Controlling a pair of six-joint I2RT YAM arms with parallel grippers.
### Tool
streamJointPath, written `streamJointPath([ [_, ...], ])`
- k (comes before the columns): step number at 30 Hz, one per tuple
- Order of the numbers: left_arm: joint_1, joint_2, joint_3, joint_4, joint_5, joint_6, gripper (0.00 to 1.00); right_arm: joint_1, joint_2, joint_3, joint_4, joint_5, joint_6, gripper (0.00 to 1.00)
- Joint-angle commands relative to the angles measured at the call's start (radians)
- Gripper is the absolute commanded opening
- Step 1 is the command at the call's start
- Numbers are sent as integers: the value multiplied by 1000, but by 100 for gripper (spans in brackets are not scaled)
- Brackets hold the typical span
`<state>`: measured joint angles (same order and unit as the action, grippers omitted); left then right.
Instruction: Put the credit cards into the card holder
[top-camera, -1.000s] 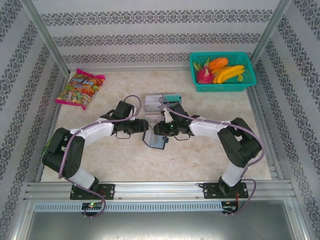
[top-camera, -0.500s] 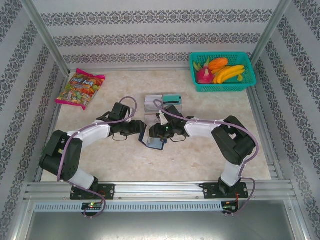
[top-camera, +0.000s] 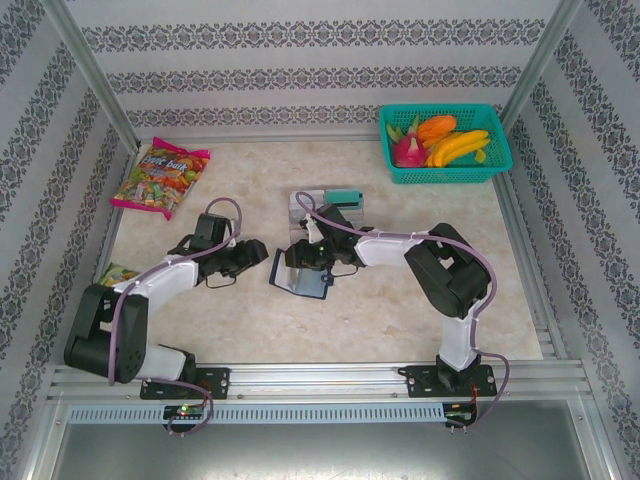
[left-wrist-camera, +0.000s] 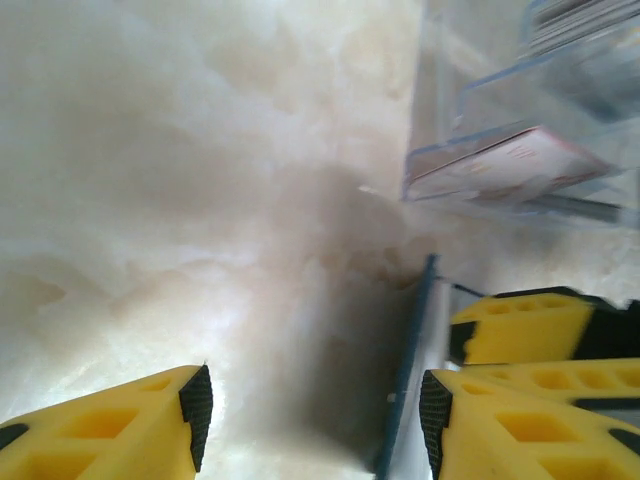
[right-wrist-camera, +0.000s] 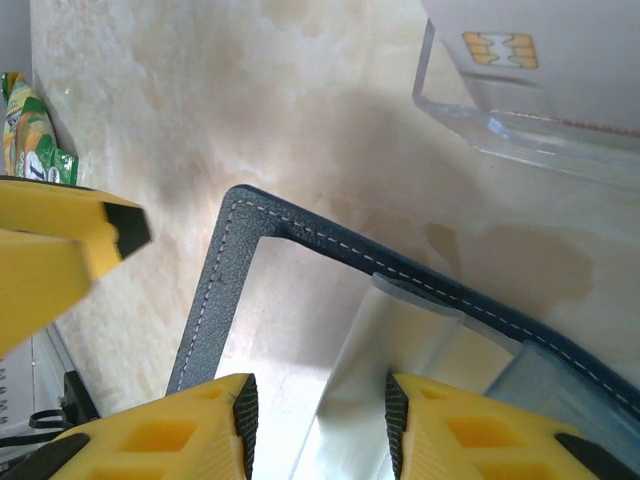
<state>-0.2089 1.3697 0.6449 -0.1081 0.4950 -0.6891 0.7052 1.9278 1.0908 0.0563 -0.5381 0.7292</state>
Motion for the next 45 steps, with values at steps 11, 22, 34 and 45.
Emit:
streamJointPath([
  [11, -16, -101, -63, -81, 61, 50, 54, 24, 113, 133, 34, -45, 49, 41],
  [22, -23, -1, -97, 21, 40, 0, 29, 40, 78, 86, 234, -151, 215, 41],
  [34, -24, 31, -163, 122, 11, -50, 0, 63, 95, 54, 315, -167, 276, 42],
  [45, -24, 0, -157, 76, -24, -53, 0, 0, -12, -76, 334, -146, 271, 41],
])
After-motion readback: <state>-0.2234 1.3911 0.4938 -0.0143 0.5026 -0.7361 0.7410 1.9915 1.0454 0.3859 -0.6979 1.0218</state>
